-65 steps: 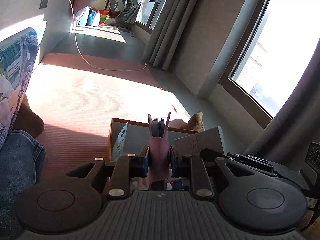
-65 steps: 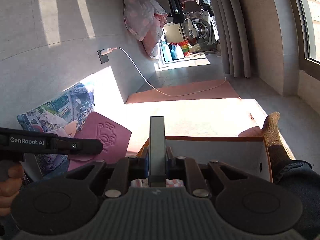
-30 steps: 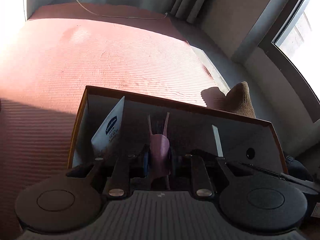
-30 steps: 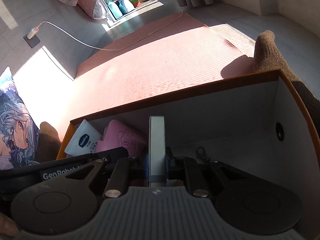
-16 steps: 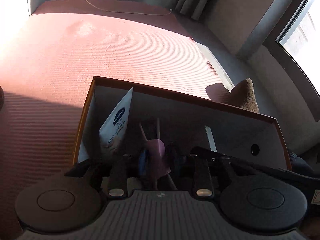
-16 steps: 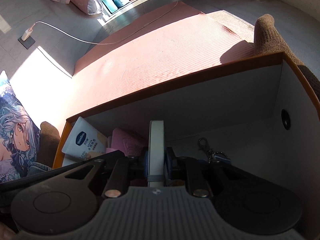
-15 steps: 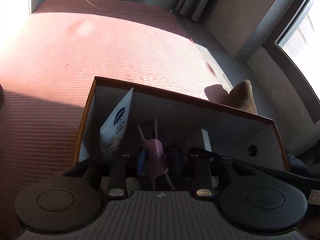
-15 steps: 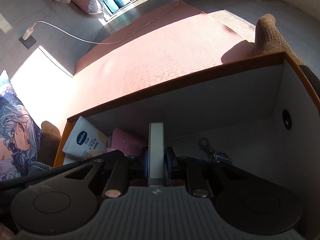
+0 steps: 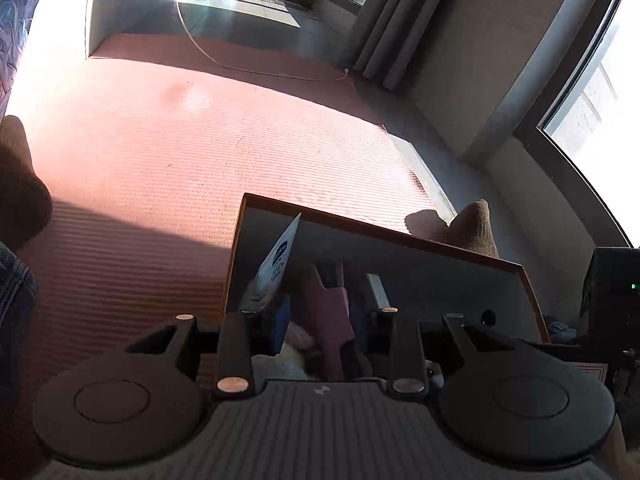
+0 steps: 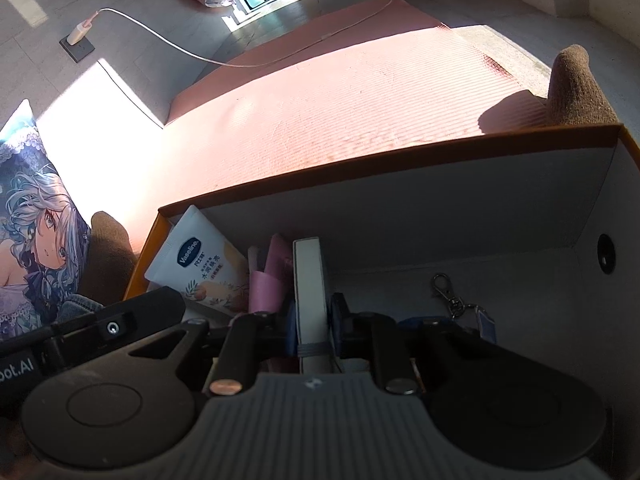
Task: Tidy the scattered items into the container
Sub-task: 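Open both grippers to release the wallet and grey box in the shoebox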
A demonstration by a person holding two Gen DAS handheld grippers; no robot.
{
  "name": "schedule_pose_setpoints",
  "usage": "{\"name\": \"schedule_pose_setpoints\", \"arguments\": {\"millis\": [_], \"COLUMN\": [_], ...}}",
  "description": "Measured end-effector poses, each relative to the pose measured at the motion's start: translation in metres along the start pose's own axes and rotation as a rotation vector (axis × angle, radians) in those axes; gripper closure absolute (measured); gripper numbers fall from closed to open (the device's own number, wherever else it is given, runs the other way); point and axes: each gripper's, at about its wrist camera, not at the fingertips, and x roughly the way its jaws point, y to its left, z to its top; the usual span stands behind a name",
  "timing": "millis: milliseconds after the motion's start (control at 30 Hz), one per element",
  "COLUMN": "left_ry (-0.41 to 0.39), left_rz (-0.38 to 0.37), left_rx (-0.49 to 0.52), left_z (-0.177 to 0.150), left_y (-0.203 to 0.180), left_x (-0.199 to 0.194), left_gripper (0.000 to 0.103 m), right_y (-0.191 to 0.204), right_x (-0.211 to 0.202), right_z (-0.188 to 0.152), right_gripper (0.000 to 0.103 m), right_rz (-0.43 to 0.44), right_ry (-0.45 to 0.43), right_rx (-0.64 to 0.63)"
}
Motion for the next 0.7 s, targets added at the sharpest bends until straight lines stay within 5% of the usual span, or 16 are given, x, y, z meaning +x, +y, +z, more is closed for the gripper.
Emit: {"name": "schedule_pose_setpoints", "arguments": {"millis": [300,500,700], "left_ry": [-0.017,-0.035,-0.042], "left_rz": [0.021,0.015,0.018], "left_rx": [-0.011,-0.053,-0.048], "left_z": [-0.010,-0.018,-0.022], "left_y": [0.008,0.019,0.018], "left_x": [-0.013,-0.028,-0.033], "left_gripper": [0.066,0.066,0.066], "right_y": [0.005,0.004,0.029], "right_x": [-0.001,-0.016,-0.002], "right_z": [-0.002,-0.006,-0.014], "right_gripper": [0.076,0.044,0.046], "right_rz": [0.003,0.087,-0.041], "right_ry": [0.033,0.040,0.089], "right_rx": [0.007,0.060,-0.064]}}
